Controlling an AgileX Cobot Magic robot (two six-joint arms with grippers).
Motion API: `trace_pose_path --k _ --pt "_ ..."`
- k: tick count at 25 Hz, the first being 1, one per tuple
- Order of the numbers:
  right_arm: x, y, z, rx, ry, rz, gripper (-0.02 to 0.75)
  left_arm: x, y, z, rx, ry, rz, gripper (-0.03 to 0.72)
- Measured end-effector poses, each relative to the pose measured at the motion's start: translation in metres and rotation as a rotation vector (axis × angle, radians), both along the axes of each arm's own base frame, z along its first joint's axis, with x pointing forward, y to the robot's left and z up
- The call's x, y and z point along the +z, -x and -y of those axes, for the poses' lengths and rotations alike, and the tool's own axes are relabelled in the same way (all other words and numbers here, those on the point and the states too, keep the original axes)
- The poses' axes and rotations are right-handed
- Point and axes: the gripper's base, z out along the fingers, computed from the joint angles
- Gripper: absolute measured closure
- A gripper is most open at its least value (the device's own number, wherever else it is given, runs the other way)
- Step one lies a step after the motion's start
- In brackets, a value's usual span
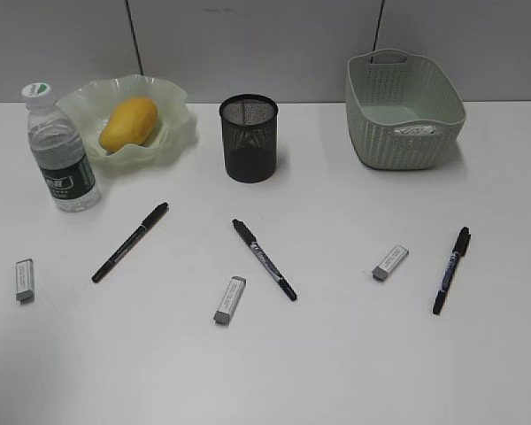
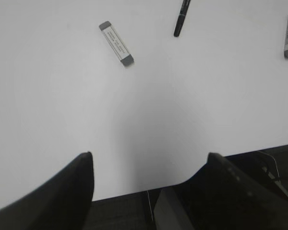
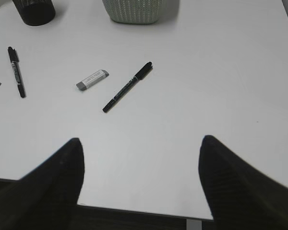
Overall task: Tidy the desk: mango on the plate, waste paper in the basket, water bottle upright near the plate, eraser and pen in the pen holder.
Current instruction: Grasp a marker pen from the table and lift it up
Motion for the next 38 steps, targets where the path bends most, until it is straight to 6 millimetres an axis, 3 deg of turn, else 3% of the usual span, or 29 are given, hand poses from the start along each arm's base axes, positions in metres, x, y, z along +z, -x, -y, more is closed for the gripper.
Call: trace_pose_path --k 10,17,22,28,32,38 --pt "0.0 0.0 0.0 -0.016 -0.028 -0.005 0.154 -0.004 0.104 -0.012 0.01 0.047 0.341 0.156" --pt "0.0 0.0 0.0 -0.018 -0.032 -0.005 0.154 0.0 0.147 -0.019 0.016 0.042 0.571 0.156" --pt "0.0 0.0 0.0 -0.02 -0.036 -0.006 0.154 -0.002 0.157 -0.021 0.02 0.038 0.628 0.156" --pt "-0.001 -0.014 -0.002 -0.037 -0.046 -0.086 0.154 -0.013 0.151 -0.023 0.03 0.002 0.619 0.156" --pt "-0.002 -0.037 -0.005 -0.072 -0.07 -0.183 0.154 -0.015 0.148 -0.023 0.031 0.004 0.635 0.156" --pt "-0.016 -0.094 -0.013 -0.143 -0.098 -0.383 0.154 -0.017 0.147 -0.023 0.031 0.003 0.628 0.156"
